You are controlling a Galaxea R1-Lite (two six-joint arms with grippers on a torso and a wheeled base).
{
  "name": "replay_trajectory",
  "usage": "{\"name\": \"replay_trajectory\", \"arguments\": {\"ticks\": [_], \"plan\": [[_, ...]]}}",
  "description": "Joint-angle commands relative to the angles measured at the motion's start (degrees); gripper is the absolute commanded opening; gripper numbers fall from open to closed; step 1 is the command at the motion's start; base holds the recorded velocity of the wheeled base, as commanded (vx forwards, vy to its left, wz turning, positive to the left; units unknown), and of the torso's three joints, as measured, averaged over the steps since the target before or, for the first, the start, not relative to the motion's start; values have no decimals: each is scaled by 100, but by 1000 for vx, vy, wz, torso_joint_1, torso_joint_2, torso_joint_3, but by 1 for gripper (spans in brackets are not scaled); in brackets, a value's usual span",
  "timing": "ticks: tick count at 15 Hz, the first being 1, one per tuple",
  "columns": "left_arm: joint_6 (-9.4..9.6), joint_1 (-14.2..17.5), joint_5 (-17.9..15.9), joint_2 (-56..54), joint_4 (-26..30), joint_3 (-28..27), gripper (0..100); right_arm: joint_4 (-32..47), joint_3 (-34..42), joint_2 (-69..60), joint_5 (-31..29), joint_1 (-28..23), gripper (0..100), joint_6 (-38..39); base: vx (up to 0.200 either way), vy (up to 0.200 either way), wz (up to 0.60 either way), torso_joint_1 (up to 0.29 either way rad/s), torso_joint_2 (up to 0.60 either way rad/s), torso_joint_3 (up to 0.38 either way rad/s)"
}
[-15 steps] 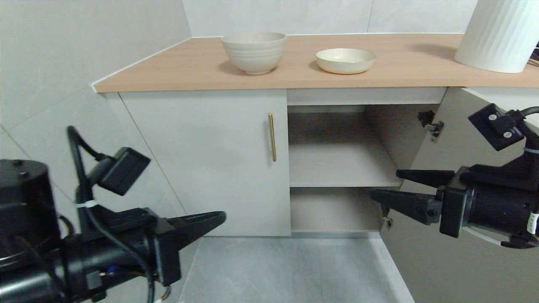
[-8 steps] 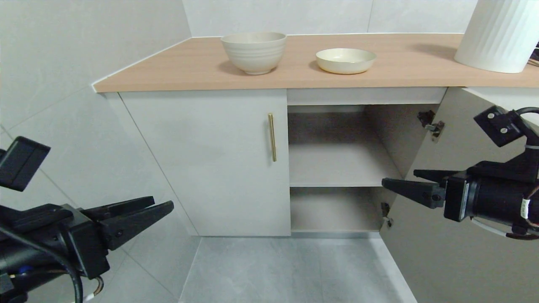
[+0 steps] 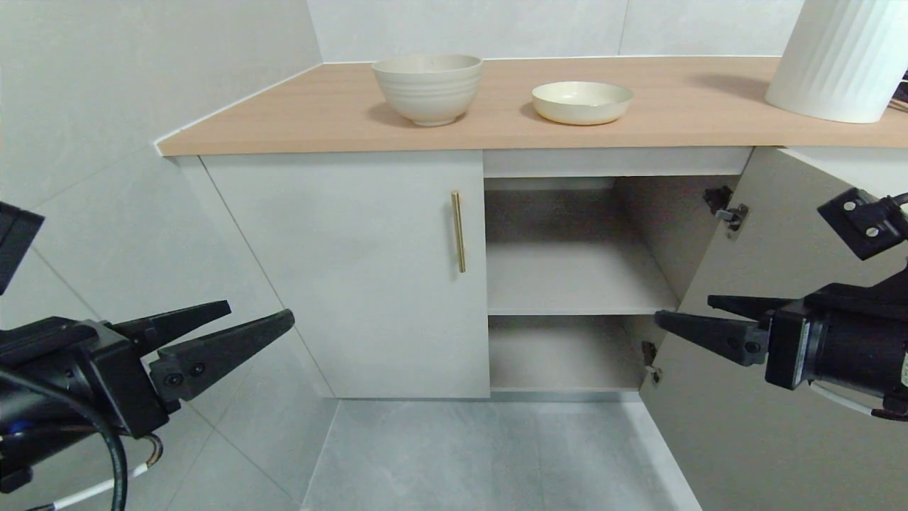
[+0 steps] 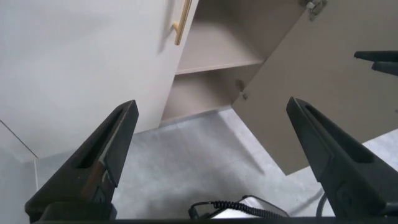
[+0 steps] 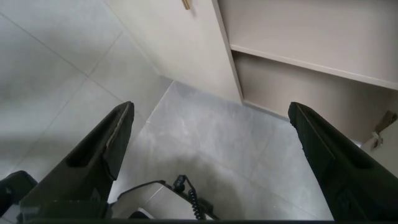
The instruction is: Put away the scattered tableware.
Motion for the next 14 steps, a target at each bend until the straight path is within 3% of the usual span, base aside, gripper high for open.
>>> {"name": "replay_trajectory", "arguments": {"ticks": [1,2,14], "plan": [[-3,1,-6,27,-2,-4,100,-3,-11,-61,2,4,100,1,0,0,0,0,0,0],[-3,1,-6,27,-2,-4,100,-3,-2,-88,2,13,100,-8,0,0,0,0,0,0],[-47,1,-164,54,25,-13,100,-12,121,-211,134,101,100,1,200,0,0,4,2,2]]}}
